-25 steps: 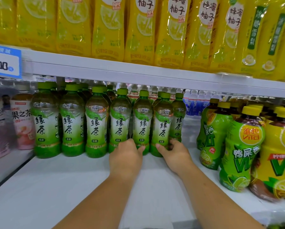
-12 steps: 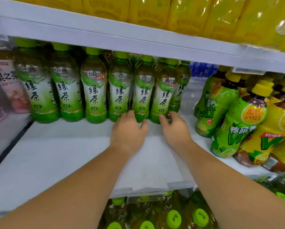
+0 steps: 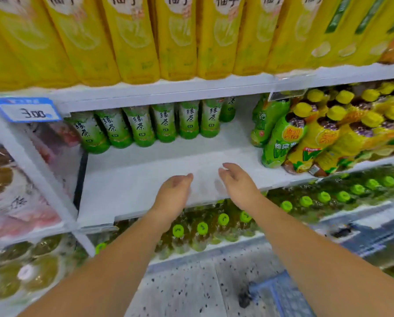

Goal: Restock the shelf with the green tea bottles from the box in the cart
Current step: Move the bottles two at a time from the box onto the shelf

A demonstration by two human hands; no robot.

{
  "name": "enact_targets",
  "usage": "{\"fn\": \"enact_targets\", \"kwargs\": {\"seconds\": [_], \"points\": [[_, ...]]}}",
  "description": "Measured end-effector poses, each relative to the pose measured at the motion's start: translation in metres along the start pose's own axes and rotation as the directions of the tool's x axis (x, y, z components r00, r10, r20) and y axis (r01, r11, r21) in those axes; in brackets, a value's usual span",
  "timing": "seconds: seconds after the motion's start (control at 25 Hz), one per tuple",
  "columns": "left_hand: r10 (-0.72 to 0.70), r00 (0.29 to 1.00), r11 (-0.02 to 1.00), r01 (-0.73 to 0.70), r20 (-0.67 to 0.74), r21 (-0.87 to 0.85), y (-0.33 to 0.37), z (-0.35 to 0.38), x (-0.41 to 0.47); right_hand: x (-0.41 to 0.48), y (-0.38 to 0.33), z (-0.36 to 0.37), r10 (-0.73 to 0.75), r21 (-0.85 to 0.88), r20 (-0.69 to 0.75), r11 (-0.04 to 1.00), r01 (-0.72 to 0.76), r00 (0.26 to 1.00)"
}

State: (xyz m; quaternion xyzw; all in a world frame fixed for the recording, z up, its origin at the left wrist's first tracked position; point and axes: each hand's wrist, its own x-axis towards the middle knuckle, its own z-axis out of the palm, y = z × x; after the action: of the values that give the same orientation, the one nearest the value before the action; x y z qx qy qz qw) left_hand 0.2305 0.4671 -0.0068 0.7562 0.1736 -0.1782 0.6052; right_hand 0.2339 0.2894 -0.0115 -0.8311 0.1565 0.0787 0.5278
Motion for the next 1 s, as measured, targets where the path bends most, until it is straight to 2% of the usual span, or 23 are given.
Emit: {"fn": "enact_targets", "kwargs": {"seconds": [0.12,0.28,0.44,0.52,0.72,1.0], "points": [[-0.084,0.994,0.995,0.079,0.077,0.067,0.002,-0.004,-0.068,-0.065,-0.005,-0.017,0.097,-0.02,0.078,0.995,-0.096,0.992],[-0.018,0.994,0.999,0.012,0.106,0.049,0.029,-0.011,-0.157,-0.147,-0.023,-0.041,0.148,0.0,0.053,0.989,-0.148,0.988],[0.006,0.981,0.997,-0.02,0.194,0.07,0.052,-0.018,-0.22,-0.229,-0.044,-0.069,0.239,0.086,0.037,0.967,-0.241,0.97],[0.02,0.971,0.997,-0.036,0.24,0.063,0.06,-0.013,-0.251,-0.267,-0.045,-0.082,0.223,0.092,0.011,0.97,-0.223,0.975],[0.091,0.928,0.984,-0.14,0.361,0.111,0.071,0.027,-0.313,-0.348,-0.031,-0.128,0.308,0.15,-0.176,0.947,-0.284,0.935],[0.059,0.854,0.983,-0.141,0.517,0.121,0.059,0.123,-0.36,-0.414,0.023,-0.22,0.355,0.114,-0.229,0.934,-0.337,0.906]]}}
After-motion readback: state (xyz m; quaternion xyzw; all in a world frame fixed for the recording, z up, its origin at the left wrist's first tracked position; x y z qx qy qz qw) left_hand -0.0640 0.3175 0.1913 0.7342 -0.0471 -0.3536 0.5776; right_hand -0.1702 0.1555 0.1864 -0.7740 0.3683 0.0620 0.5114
